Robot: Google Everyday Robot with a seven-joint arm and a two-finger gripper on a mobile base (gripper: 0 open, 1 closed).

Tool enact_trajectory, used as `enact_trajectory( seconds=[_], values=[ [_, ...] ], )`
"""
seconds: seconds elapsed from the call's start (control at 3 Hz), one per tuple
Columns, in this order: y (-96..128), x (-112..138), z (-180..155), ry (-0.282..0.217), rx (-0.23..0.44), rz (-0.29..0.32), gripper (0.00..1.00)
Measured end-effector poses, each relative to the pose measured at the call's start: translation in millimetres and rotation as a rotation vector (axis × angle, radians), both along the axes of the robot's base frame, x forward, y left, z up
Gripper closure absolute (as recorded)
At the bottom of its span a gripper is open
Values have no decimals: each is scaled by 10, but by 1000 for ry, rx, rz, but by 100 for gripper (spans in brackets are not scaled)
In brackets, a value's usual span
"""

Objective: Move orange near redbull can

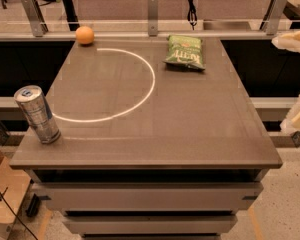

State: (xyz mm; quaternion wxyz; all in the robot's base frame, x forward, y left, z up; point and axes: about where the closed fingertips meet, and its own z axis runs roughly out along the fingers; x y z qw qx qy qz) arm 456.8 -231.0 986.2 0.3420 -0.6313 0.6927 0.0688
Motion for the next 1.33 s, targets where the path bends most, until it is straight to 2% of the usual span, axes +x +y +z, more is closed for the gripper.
enact_trajectory(
  seconds=[0.33,0.67,1.0,1.33],
  values=[
    [561,169,67,-20,204,150,0],
    [694,199,86,-23,236,173,0],
    [887,336,34,-11,227,49,0],
    [900,595,107,-44,271,-85,0]
  ],
)
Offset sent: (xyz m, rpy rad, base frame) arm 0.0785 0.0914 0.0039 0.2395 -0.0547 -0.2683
